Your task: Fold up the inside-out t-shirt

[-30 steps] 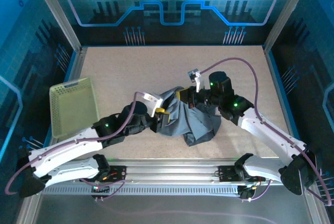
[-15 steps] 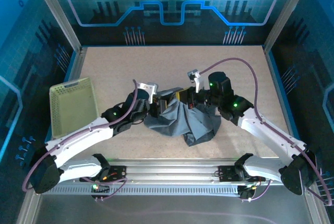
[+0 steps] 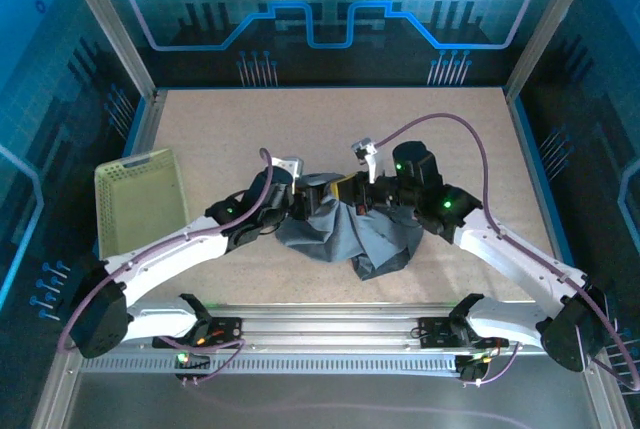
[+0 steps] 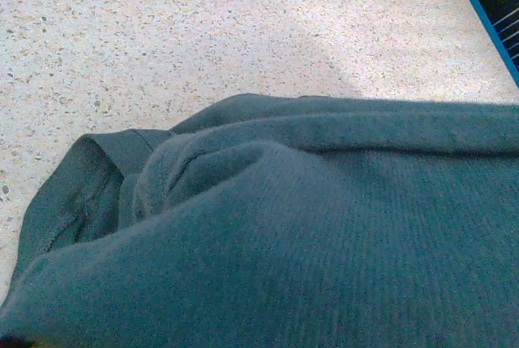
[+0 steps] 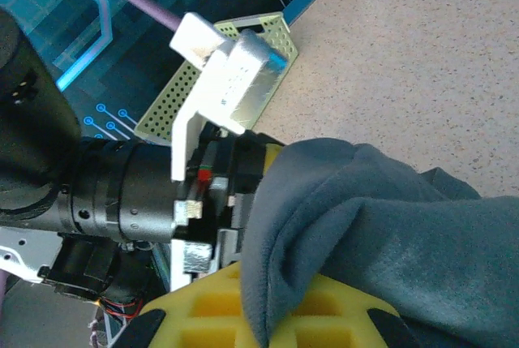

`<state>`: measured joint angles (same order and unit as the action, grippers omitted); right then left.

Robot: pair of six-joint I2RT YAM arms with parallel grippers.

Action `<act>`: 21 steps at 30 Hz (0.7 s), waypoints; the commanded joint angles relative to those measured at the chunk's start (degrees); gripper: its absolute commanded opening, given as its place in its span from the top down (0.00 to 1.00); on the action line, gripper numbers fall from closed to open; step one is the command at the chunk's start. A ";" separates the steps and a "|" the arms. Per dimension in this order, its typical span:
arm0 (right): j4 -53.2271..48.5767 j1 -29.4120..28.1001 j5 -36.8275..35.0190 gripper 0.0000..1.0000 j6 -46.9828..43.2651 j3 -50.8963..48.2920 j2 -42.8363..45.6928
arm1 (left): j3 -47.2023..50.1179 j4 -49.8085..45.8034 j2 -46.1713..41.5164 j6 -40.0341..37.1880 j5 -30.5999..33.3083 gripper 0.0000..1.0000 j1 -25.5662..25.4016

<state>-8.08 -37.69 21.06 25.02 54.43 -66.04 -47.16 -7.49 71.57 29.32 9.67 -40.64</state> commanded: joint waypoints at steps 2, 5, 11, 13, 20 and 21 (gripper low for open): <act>1.79 -2.56 0.42 1.00 -1.58 1.89 -0.23 | -2.83 -2.30 3.23 1.04 3.48 0.63 0.38; 2.62 -3.51 0.25 1.00 -1.79 1.54 -0.14 | -3.55 -2.67 4.52 0.95 5.17 0.72 0.36; -1.89 -3.33 -8.85 1.00 -2.97 1.83 -0.86 | -3.35 -2.13 3.65 0.31 5.03 1.00 0.38; -4.35 -2.31 -12.46 1.00 -3.43 2.19 -1.73 | -2.94 -1.84 1.82 0.17 4.27 1.00 0.34; -6.35 1.95 -14.59 1.00 -3.23 2.49 -5.03 | -0.74 0.76 -6.03 -2.08 -2.80 1.00 0.32; -6.06 2.16 -14.27 1.00 -3.11 2.52 -5.25 | -0.71 0.29 -6.65 -2.54 -3.16 1.00 0.37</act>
<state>-13.23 -36.34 8.14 22.46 55.09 -70.76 -48.82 -8.40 67.75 29.30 9.96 -40.64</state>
